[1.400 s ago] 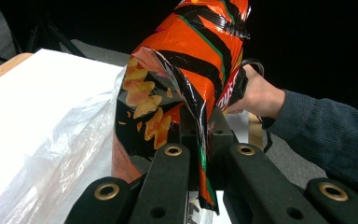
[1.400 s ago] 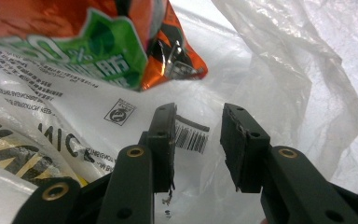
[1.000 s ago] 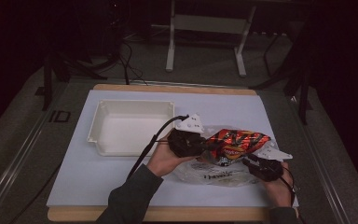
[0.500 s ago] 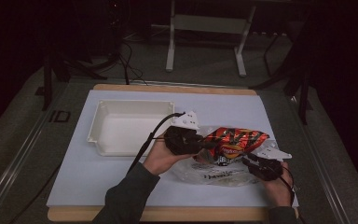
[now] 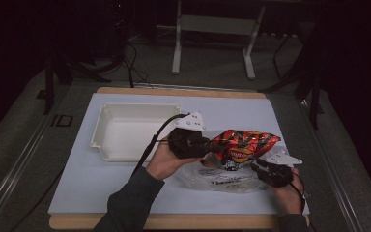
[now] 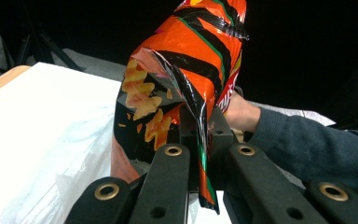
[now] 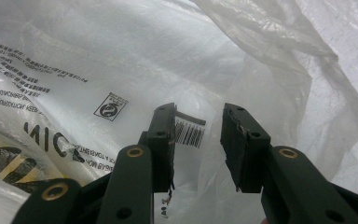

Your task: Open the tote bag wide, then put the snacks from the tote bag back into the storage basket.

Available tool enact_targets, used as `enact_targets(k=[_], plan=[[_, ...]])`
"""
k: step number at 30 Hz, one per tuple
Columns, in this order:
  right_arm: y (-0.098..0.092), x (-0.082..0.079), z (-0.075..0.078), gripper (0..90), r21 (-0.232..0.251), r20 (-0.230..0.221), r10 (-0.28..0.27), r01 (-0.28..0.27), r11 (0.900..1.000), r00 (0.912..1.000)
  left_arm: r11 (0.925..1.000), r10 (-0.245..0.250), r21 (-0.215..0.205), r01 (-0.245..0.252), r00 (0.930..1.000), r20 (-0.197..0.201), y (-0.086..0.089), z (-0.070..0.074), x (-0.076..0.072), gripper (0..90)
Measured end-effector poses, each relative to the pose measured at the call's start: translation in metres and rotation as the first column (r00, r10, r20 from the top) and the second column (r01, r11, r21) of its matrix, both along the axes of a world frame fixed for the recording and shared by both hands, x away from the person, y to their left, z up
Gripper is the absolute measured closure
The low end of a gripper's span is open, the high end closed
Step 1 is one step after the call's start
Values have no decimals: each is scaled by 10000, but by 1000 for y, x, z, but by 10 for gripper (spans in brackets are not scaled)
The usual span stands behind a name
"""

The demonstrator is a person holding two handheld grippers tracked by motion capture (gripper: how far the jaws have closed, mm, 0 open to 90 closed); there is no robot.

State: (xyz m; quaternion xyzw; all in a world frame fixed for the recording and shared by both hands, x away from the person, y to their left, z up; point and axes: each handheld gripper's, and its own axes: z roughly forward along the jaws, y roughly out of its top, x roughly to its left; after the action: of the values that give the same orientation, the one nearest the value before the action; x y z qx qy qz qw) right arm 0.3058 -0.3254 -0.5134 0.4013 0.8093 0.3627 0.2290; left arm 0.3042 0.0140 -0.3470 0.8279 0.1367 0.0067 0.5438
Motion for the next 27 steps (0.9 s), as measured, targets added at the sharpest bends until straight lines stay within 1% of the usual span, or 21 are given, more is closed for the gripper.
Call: enact_targets(k=[7, 18, 27], plan=[[0, 0, 0, 649, -10, 1, 14, -14, 10000, 10000, 9998, 2, -195, -3, 10000, -76, 6, 3, 0, 892], [0, 1, -1, 649, 4, -19, -25, 25, 10000, 10000, 9999, 45, -147, -45, 10000, -2, 11, 6, 0, 892], [-2, 1, -2, 648, 42, -33, -91, 91, 9999, 10000, 9998, 35, -212, -34, 10000, 53, 17, 11, -3, 892]])
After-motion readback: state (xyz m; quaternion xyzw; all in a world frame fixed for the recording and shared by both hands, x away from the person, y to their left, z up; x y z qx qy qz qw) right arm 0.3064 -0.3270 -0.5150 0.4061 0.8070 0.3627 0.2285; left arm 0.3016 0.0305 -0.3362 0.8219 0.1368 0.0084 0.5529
